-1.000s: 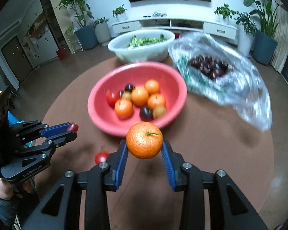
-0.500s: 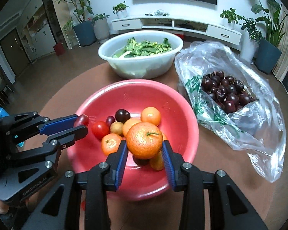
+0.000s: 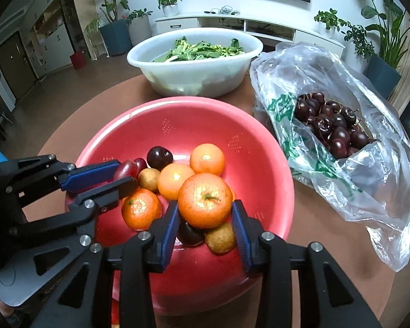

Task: Organize fruits
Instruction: 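Carry the grape and tangerine over the red bowl and open both tools, then grasp the last red tomato with the left tool while the right tool grasps a brown round fruit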

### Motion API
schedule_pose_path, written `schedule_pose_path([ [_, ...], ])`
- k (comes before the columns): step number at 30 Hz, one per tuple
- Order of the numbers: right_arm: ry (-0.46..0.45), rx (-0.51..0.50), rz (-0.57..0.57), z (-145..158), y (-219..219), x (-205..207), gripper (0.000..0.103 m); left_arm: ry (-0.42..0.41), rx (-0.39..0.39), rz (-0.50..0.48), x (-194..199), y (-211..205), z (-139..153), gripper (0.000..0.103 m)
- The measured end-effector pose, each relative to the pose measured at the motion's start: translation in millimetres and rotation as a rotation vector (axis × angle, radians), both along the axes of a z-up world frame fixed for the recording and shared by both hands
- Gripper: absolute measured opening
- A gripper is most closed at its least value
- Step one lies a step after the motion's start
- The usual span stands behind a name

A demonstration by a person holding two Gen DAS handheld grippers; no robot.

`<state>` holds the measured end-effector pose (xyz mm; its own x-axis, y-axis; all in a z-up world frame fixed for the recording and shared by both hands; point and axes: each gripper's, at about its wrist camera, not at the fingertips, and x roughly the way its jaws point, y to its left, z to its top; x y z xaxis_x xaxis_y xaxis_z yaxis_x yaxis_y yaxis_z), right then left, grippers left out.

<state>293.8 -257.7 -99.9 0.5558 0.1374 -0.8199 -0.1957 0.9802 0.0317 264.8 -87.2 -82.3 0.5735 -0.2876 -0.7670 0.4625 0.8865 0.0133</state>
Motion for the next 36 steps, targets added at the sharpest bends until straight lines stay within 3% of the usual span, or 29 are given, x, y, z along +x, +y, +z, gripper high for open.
schedule_pose_path([
  [4, -0.001, -0.009, 0.002, 1, 3, -2, 0.048, 0.002, -0.006, 0.007, -1, 2, 1, 0.017],
  [6, -0.009, -0.016, 0.003, 2, 3, -3, 0.049, -0.001, 0.002, 0.021, -3, 4, 2, 0.024],
  [12, -0.028, -0.003, -0.017, 12, -5, -17, 0.05, -0.023, -0.029, 0.035, -15, 14, 14, 0.052],
  [14, -0.042, 0.011, -0.023, 18, -8, -26, 0.051, -0.042, -0.047, 0.047, -23, 20, 23, 0.074],
  [16, -0.061, 0.015, -0.028, 24, -11, -41, 0.057, -0.057, -0.078, 0.049, -32, 27, 31, 0.082],
  [20, -0.08, 0.055, -0.022, 26, -13, -82, 0.062, -0.08, -0.12, 0.051, -61, 47, 41, 0.088],
  [26, 0.014, 0.046, 0.071, -15, 15, -133, 0.06, -0.032, -0.095, 0.02, -114, 69, 16, 0.092],
  [29, 0.052, 0.024, 0.09, -30, 28, -135, 0.052, 0.003, -0.082, 0.044, -134, 81, 1, 0.092],
  [36, 0.047, 0.007, 0.105, -33, 43, -124, 0.049, 0.04, -0.104, 0.066, -164, 99, -13, 0.092],
])
